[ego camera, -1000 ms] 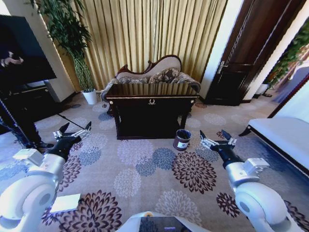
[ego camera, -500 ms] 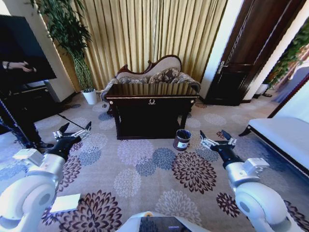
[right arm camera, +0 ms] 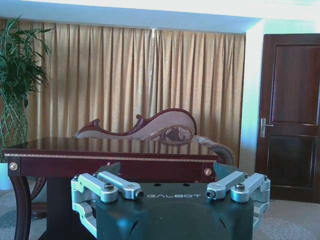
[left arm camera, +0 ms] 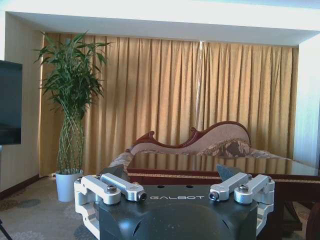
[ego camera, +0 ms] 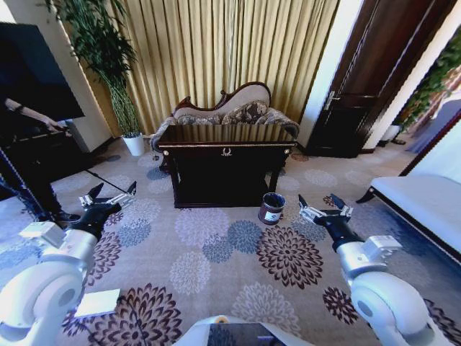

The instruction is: Move to the front of the table and place the trash on the table into the trash bin.

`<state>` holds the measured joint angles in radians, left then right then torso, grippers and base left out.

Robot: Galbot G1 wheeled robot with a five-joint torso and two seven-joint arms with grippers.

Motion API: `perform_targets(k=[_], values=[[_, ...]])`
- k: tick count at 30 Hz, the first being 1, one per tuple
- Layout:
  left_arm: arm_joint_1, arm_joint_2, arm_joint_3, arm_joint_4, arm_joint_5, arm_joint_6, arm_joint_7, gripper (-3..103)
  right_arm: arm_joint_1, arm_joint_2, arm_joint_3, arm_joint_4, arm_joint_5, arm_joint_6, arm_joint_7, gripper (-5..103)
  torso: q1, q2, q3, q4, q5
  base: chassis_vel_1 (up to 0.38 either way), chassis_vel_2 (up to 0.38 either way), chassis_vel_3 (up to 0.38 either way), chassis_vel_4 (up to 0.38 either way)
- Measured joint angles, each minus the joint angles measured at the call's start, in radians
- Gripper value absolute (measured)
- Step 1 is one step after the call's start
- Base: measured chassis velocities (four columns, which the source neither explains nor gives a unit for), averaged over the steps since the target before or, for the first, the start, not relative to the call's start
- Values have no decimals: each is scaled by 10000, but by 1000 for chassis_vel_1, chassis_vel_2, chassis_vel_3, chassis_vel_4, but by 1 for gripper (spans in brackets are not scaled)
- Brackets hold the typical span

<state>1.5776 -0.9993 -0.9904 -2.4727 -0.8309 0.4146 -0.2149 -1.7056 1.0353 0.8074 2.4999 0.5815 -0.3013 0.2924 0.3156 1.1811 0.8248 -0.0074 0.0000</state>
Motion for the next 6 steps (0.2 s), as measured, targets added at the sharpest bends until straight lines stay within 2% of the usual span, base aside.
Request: perform_targets(k=[6], values=[[0, 0, 0, 0, 0, 1, 0, 100, 0, 0, 0, 0, 1, 0, -1, 100, 0, -1, 0, 0, 0, 0, 0, 0, 0]])
